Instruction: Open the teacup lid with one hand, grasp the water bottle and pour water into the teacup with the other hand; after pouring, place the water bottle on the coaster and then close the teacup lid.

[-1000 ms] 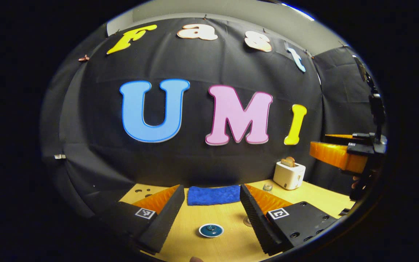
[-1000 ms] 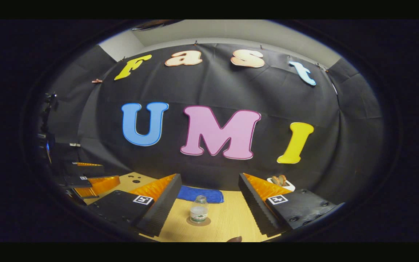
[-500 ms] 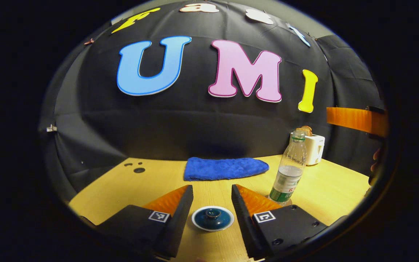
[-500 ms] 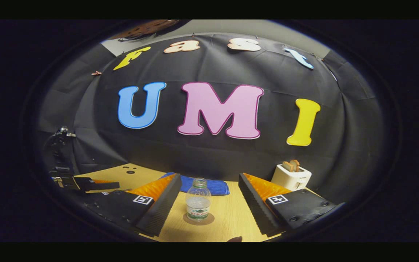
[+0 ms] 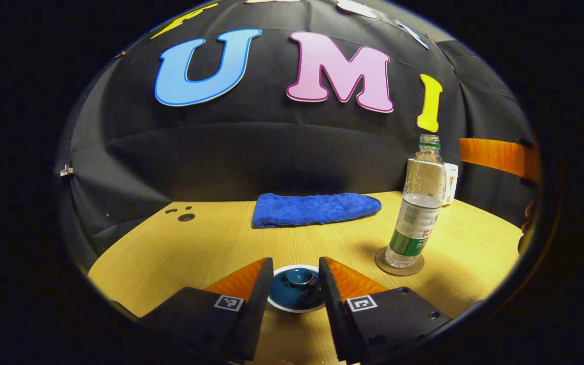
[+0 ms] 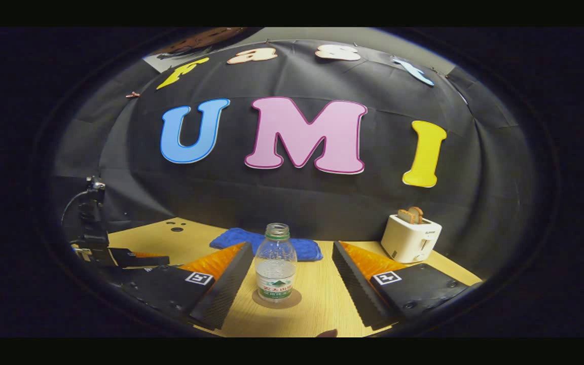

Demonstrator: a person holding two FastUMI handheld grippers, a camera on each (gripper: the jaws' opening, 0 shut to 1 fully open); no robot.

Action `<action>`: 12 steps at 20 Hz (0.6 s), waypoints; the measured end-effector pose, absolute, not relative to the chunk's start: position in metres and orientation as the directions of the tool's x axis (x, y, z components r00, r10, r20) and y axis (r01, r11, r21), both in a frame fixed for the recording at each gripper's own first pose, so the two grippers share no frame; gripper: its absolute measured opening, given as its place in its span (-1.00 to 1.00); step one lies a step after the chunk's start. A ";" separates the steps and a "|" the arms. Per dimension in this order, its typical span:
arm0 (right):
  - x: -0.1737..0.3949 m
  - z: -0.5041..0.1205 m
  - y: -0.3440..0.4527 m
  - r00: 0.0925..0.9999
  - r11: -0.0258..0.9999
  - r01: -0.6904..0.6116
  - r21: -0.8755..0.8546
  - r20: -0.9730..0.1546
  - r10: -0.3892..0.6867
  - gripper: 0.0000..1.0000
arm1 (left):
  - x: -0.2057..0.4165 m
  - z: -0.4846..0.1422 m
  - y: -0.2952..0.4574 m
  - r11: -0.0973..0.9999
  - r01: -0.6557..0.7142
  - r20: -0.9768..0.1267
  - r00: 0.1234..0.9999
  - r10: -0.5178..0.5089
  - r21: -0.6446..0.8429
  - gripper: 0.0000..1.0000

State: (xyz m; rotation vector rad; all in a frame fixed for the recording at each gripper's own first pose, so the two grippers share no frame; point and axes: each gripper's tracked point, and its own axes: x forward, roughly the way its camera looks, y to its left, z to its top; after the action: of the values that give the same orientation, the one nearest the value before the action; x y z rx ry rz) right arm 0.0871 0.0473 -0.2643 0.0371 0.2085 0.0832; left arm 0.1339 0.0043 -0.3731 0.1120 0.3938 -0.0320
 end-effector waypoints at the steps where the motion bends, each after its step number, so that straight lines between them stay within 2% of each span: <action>1: 0.087 -0.266 0.047 0.975 0.996 -0.079 0.045 -0.206 0.087 0.96 | 0.134 -0.377 0.004 0.993 0.055 -0.392 0.920 -0.009 0.107 0.14; 7: 0.090 -0.272 0.046 0.971 0.995 -0.083 0.048 -0.219 0.092 0.96 | 0.139 -0.382 0.001 0.988 0.078 -0.403 0.915 -0.017 0.136 -0.12; 9: 0.090 -0.276 0.045 0.969 0.995 -0.089 0.049 -0.225 0.097 0.96 | 0.139 -0.379 -0.005 0.988 0.096 -0.391 0.919 -0.040 0.123 -0.39; 10: 0.091 -0.278 0.046 0.968 0.994 -0.092 0.053 -0.228 0.102 0.96 | 0.139 -0.372 -0.007 0.989 0.096 -0.376 0.926 -0.047 0.114 -0.43; 11: 0.092 -0.281 0.048 0.966 0.993 -0.099 0.061 -0.233 0.110 0.96 | 0.140 -0.366 -0.007 0.989 0.094 -0.357 0.933 -0.047 0.115 -0.35; 12: 0.093 -0.285 0.050 0.963 0.992 -0.106 0.071 -0.239 0.120 0.96 | 0.141 -0.358 -0.008 0.988 0.093 -0.338 0.940 -0.046 0.124 -0.36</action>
State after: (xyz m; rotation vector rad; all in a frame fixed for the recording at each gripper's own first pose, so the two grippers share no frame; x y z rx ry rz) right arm 0.0928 0.0505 -0.2848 0.0581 0.2458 0.1144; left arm 0.1410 -0.0078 -0.3580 0.1395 0.3412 -0.0708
